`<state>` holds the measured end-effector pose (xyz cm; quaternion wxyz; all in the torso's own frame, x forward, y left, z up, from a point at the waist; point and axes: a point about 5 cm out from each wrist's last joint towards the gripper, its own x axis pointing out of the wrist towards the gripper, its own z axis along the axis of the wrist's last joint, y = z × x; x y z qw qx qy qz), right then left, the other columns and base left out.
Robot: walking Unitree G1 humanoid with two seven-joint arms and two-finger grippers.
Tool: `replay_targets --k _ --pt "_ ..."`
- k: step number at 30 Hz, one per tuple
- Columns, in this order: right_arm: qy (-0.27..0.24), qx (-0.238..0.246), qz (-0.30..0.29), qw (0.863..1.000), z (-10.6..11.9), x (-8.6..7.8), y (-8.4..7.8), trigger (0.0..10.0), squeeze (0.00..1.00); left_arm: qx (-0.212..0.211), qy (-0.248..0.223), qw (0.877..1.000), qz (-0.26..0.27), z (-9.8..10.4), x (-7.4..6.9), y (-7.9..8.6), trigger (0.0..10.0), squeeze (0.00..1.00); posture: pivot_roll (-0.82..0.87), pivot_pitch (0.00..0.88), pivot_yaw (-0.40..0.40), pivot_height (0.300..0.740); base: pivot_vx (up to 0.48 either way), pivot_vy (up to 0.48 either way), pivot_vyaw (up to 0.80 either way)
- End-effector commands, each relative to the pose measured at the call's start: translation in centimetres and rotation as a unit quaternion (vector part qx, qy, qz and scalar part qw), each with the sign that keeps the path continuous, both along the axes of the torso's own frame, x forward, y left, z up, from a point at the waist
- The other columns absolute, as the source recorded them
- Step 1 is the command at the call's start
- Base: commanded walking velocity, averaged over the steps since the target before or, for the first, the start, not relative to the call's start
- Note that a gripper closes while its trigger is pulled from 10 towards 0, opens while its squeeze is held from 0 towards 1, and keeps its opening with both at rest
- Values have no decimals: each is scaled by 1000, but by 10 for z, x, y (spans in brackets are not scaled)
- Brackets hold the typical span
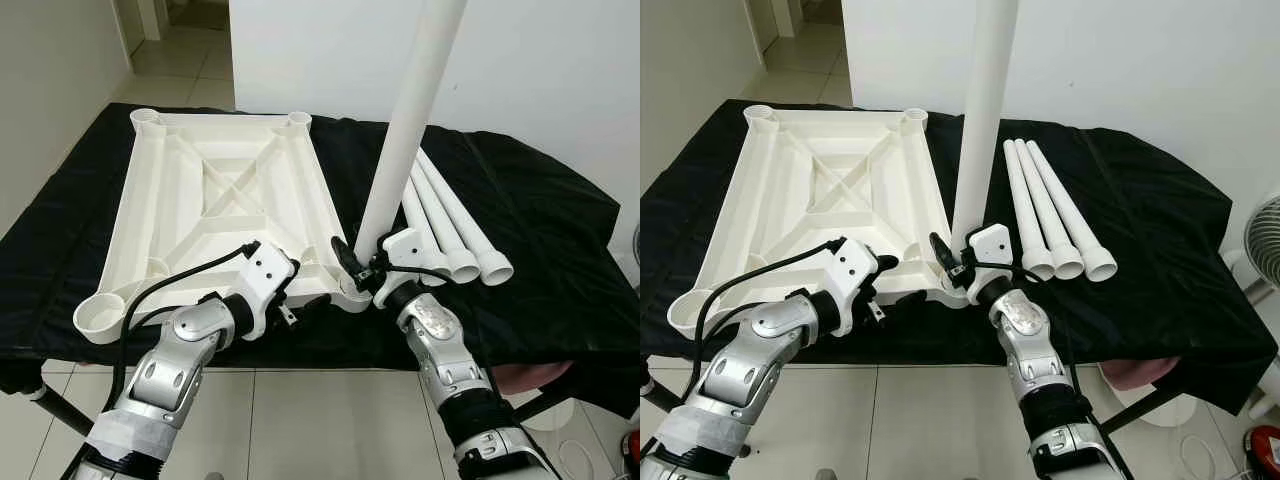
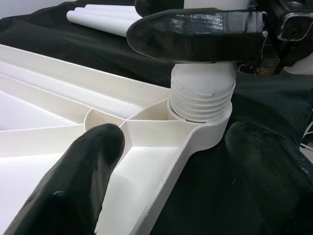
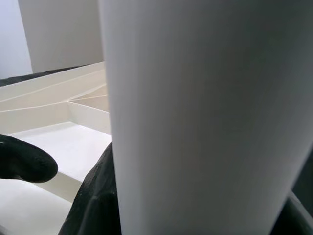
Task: Building children table
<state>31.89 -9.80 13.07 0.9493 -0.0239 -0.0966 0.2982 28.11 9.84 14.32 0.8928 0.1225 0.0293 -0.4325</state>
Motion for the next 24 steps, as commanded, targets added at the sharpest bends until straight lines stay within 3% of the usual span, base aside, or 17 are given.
replay_targets --k 1,10,17,21,24 --pt "89 -12 13 996 -33 -6 -2 10000 0 0 -8 1000 4 6 1 -1 10000 0 -1 0 -55 740 0 0 0" --pt "158 29 -43 986 -45 3 -14 10000 0 -1 -12 1000 6 7 0 -1 10000 0 -2 0 -55 740 0 0 0" --pt "181 46 -80 979 -48 7 -17 10000 0 -2 -14 1000 8 9 1 -1 10000 0 -2 0 -54 740 0 0 0" --pt "172 41 -82 981 -49 6 -18 10000 0 -3 -15 1000 9 9 1 -1 10000 0 -2 0 -55 740 0 0 0" --pt "122 49 -78 988 -47 -2 -18 10000 0 -5 -16 1000 12 10 1 0 10000 0 -2 0 -55 740 0 0 0"
